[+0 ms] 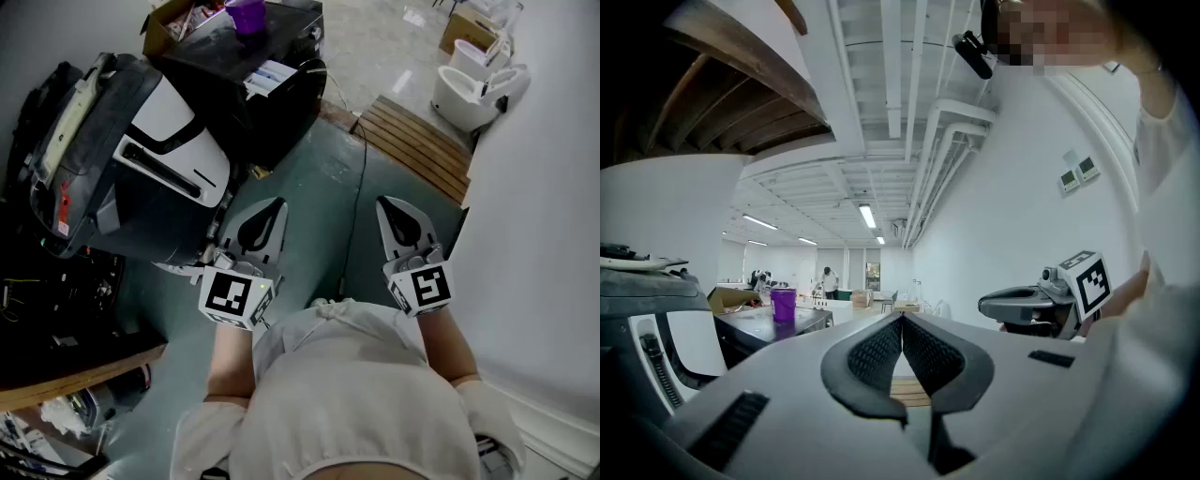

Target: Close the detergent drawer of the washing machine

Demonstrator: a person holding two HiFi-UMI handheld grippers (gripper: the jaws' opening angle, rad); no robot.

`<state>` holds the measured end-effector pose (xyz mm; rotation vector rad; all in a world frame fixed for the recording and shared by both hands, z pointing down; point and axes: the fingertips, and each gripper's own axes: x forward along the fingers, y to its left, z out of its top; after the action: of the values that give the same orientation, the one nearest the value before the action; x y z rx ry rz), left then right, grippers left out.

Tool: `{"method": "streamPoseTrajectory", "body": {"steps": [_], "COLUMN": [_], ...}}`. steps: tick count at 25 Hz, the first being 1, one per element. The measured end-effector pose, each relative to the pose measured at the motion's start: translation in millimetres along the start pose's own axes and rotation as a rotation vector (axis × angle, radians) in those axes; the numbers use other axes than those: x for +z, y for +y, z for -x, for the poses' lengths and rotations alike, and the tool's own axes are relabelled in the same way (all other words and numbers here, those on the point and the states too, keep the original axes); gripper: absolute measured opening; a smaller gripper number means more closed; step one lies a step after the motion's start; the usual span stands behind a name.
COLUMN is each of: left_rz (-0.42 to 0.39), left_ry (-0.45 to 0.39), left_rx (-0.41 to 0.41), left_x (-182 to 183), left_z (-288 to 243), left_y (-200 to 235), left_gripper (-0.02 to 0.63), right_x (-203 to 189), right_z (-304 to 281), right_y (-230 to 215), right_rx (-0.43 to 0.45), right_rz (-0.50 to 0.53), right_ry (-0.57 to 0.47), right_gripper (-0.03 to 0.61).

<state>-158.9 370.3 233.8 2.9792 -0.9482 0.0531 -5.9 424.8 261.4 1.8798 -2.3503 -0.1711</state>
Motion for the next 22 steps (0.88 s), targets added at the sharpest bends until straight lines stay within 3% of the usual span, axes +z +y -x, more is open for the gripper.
{"method": "streamPoseTrajectory", "body": {"steps": [8,15,22], "left_rz": [0.009,0.02,0.05], "left_ry": [0.007,0.002,0.043], "left_rx": [-0.003,-0.01,0.01], "left_x": [-8.0,-12.7,-34.6], "left_z": [-1.6,-8.0,-25.3], "left_y": [16.5,26.8,39.8], "left_gripper": [0.019,0.018,0.018], "right_x": [-0.3,-7.6,-26.9], "right_z": [-13.5,-21.1,-39.0], "right_y": [6.2,-6.6,-16.6], "right_rx": [0.006,-0.066,-0.045], "right_rz": [-0.026,-0.093,-0.08], "right_ry": [0.003,0.003,0.046], "right_gripper": [0.0,0.002,0.002]}}
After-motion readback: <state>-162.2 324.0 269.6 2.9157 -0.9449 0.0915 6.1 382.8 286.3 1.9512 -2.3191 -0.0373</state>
